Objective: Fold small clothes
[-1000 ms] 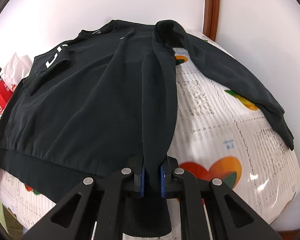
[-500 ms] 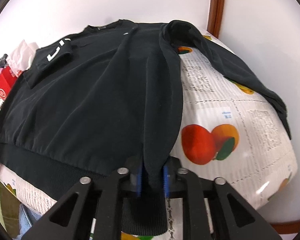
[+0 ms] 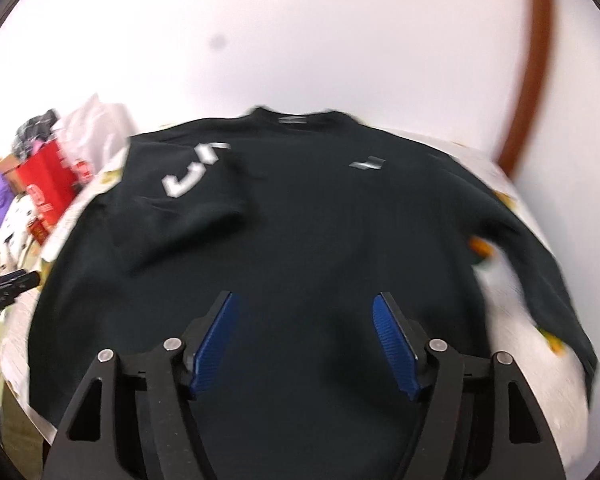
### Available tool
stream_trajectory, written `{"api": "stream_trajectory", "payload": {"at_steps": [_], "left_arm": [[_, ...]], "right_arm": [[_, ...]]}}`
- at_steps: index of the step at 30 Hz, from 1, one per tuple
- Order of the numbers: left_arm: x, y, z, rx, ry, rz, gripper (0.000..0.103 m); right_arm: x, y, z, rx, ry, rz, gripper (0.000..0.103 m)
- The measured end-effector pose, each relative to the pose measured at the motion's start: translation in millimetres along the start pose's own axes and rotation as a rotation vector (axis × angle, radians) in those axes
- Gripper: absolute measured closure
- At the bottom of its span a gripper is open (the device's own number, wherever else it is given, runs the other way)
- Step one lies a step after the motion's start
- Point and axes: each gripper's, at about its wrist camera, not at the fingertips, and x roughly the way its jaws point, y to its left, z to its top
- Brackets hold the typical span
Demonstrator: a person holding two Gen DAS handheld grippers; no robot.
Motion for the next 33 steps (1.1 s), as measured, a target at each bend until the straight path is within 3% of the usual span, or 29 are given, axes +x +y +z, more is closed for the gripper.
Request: {"api": "stream_trajectory", "payload": {"at_steps": [6,11,21,24,27,28,30,33], "left_arm": [[35,5,18,-0.006,0.031,-0.037,0.046],[60,-1,18,0.027,0.067,-0.083,0.043],[68,-14,10,0.093,0.050,-0.065,0.035],[67,-11,9,0.089,0.045,-0.072,0.035],[66,-11,8,0.085,0.041,-0.064,0.035],[67,-11,8,0.087,0.040,-0.060,0.035],[67,-14,8,0.094,0.037,-0.045,0.034],[69,-18,7,0.103,0.033,-0.027,0.032]], "right_arm": [[61,76,37,-0.117,0.036,0.124,0.031],[94,126,40,-0.150,0.073,0.223,0.031],[128,165,19,-0.233,0.118,0.195,0.027],[124,161,21,-0.250,0.106,0.184,0.043],[111,141,27,-0.211,0.096,0.251,0.066],[107,134,30,-0.194,0.093,0.275,0.085],[96,114,38,-0.151,0.075,0.304,0.094],[80,85,47,-0.116,0.021,0.277,0.095]]}}
